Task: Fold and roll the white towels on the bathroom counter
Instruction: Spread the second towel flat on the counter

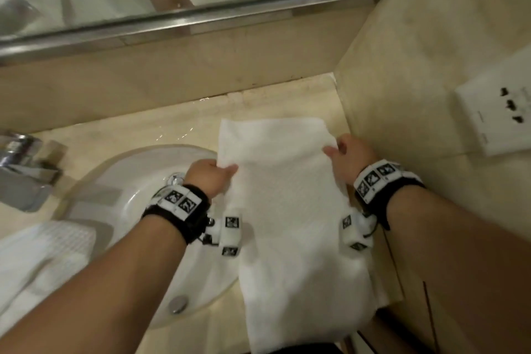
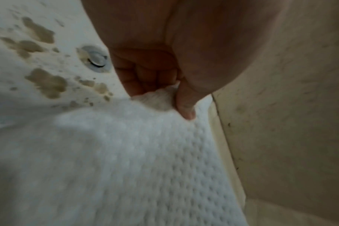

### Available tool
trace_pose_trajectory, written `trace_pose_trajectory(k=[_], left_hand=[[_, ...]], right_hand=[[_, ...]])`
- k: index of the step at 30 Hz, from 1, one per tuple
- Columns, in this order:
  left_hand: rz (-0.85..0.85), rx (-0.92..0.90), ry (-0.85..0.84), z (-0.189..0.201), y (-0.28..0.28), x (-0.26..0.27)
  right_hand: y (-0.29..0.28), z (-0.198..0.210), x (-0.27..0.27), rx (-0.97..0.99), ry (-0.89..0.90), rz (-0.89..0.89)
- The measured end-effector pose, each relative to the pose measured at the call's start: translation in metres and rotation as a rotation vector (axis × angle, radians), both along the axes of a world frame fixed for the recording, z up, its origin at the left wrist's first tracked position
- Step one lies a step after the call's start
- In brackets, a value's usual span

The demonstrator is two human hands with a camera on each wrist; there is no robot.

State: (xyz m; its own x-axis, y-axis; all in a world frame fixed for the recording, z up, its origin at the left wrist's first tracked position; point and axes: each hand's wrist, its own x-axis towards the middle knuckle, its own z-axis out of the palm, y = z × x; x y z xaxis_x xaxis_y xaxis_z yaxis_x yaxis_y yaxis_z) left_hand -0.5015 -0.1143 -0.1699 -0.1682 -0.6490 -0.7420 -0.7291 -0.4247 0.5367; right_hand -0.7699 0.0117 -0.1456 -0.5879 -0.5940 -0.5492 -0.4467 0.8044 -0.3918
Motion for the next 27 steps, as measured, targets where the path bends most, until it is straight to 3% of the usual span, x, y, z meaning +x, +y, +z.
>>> trace_pose_trajectory(k=[3, 6, 9, 11, 15, 17, 21, 27], left_hand=[[0.264, -0.085, 0.122, 0.003, -0.033, -0.007], [0.391, -0.126, 0.079, 0.005, -0.047, -0.012], [0.308, -0.156, -0.098, 0.008, -0.022, -0.003], [0.163, -0.123, -0.133, 0.005, 0.010, 0.008], [-0.058, -0.036, -0.193, -0.009, 0.070, 0.022], [-0.076, -0.044, -0.212, -0.017, 0.085, 0.023], [0.053, -0.043, -0.202, -0.017, 0.088, 0.019], [-0.028, -0.102, -0.189, -0.026, 0.086, 0.016]], right_hand=[[-0.030, 0.011, -0.005, -0.226, 0.078, -0.130], [-0.037, 0.007, -0.005, -0.201, 0.067, -0.167], [-0.006, -0.005, 0.006, -0.030, 0.060, -0.135], [0.027, -0.018, 0.018, 0.047, 0.042, -0.141], [0.076, -0.034, 0.041, -0.008, -0.056, -0.269], [0.085, -0.035, 0.045, -0.023, -0.063, -0.263], [0.087, -0.032, 0.046, -0.054, -0.074, -0.273], [0.091, -0.028, 0.054, -0.127, -0.129, -0.288]])
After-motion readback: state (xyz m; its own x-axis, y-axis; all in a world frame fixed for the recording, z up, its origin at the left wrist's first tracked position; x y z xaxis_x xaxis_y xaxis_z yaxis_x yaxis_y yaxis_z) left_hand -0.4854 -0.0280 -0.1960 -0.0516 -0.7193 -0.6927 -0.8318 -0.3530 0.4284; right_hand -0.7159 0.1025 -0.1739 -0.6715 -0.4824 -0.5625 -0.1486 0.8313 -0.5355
